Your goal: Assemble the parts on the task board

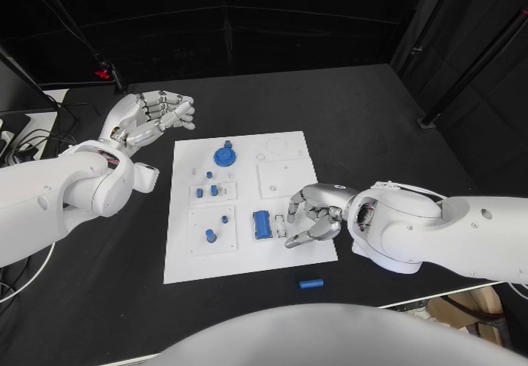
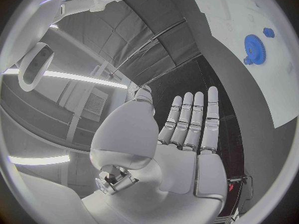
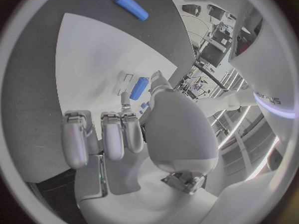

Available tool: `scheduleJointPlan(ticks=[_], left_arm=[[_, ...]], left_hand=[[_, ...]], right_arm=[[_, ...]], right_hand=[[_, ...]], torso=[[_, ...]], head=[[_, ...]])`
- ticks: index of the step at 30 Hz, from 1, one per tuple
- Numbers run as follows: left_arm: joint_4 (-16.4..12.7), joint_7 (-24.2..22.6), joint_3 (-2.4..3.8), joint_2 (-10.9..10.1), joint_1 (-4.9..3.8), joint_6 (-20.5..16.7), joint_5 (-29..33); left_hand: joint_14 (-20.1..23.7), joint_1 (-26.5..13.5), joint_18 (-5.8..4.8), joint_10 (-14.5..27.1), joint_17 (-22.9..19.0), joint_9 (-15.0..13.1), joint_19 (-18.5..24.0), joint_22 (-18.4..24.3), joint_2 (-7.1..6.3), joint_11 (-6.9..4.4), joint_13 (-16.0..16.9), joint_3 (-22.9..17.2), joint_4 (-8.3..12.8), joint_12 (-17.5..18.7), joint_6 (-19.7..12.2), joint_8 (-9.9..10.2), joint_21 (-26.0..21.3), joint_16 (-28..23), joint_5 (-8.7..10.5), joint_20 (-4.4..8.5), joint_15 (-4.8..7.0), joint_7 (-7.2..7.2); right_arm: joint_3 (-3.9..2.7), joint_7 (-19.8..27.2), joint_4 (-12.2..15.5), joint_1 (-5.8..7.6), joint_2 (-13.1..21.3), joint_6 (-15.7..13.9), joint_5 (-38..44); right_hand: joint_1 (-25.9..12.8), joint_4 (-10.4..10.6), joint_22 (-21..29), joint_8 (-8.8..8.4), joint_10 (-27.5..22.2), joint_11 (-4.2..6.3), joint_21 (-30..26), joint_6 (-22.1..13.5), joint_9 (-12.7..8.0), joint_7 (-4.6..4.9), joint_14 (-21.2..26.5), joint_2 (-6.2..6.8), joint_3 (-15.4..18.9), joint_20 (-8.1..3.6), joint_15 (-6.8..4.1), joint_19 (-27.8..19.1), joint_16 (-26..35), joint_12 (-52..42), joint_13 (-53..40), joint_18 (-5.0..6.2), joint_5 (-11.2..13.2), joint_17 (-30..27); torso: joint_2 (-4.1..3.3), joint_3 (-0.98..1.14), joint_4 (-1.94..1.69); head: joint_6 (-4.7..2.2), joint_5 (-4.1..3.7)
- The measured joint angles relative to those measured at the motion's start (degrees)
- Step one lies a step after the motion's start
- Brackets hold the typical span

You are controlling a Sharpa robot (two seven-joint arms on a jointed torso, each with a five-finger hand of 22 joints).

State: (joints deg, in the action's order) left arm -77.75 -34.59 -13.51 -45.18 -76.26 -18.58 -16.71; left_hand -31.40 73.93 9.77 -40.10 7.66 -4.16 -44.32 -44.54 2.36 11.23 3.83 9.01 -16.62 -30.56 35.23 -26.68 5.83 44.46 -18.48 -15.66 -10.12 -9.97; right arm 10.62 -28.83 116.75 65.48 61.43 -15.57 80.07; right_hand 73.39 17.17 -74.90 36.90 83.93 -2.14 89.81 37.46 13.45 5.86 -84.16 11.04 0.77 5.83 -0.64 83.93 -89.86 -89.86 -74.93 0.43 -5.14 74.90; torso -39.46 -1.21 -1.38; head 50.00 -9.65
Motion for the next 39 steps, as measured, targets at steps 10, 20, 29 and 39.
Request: scheduleJointPlan(ticks=[10,20,29,39], left_arm=[[0.1,0.0,0.0,0.1,0.12,0.1,0.0],[0.2,0.0,0.0,0.2,0.23,0.1,0.0],[0.2,0.0,0.0,0.2,0.27,0.1,0.0],[0.2,0.0,0.0,0.1,0.28,0.1,0.0]], left_hand=[[0.0,0.0,0.0,0.0,0.0,0.0,0.0,0.0,0.0,0.0,0.0,0.0,0.0,0.0,0.0,0.0,0.0,0.0,0.0,0.0,0.0,0.0],[0.0,0.0,0.0,0.0,0.0,0.0,0.0,0.0,0.0,0.0,0.0,0.0,0.0,0.0,-0.2,0.0,0.0,0.2,0.0,0.0,0.0,-0.21],[0.0,0.0,0.0,0.0,-0.1,0.0,0.0,0.0,0.0,0.0,0.0,0.2,-0.2,-0.2,-0.2,0.0,0.0,0.2,0.0,0.0,0.0,-0.21],[0.0,0.0,0.0,0.0,-0.1,0.0,0.0,0.0,0.0,0.0,0.0,0.2,-0.2,-0.2,-0.2,0.0,0.0,0.2,0.0,0.0,0.0,-0.21]], right_arm=[[0.0,1.6,-0.4,-0.26,0.3,0.2,9.0],[0.0,2.1,-1.5,-0.28,-0.1,-0.2,11.3],[0.0,2.4,-2.4,-0.29,-0.3,-1.6,12.0],[-0.01,3.4,-3.2,-0.29,-0.5,-4.7,12.2]], right_hand=[[0.6,-0.2,0.0,2.38,0.0,0.0,0.0,-0.7,0.9,0.11,0.0,-1.03,-0.8,0.0,0.0,0.0,0.0,0.0,0.0,0.0,-0.5,0.0],[0.7,-0.2,0.0,3.56,0.0,-0.01,0.0,-0.7,1.1,0.11,0.0,-2.26,-2.3,0.0,0.0,0.0,0.0,0.0,0.0,0.0,-0.5,0.0],[1.1,-0.4,0.0,4.14,0.2,-0.23,0.0,-1.0,1.1,0.45,0.0,-3.2,-3.0,0.01,0.0,0.0,0.0,0.0,0.0,0.0,-1.9,0.0],[1.4,-0.3,0.0,4.14,0.0,-0.43,0.0,-1.7,0.5,0.75,0.2,-3.67,-3.5,0.01,0.23,0.0,0.0,0.0,0.0,0.0,-4.0,0.0]], torso=[[0.09,-0.03,0.06],[0.01,-0.03,0.05],[0.01,-0.05,-0.01],[0.08,-0.04,-0.02]], head=[[0.0,-0.32],[0.0,-0.33],[0.0,-0.19],[0.0,0.32]])
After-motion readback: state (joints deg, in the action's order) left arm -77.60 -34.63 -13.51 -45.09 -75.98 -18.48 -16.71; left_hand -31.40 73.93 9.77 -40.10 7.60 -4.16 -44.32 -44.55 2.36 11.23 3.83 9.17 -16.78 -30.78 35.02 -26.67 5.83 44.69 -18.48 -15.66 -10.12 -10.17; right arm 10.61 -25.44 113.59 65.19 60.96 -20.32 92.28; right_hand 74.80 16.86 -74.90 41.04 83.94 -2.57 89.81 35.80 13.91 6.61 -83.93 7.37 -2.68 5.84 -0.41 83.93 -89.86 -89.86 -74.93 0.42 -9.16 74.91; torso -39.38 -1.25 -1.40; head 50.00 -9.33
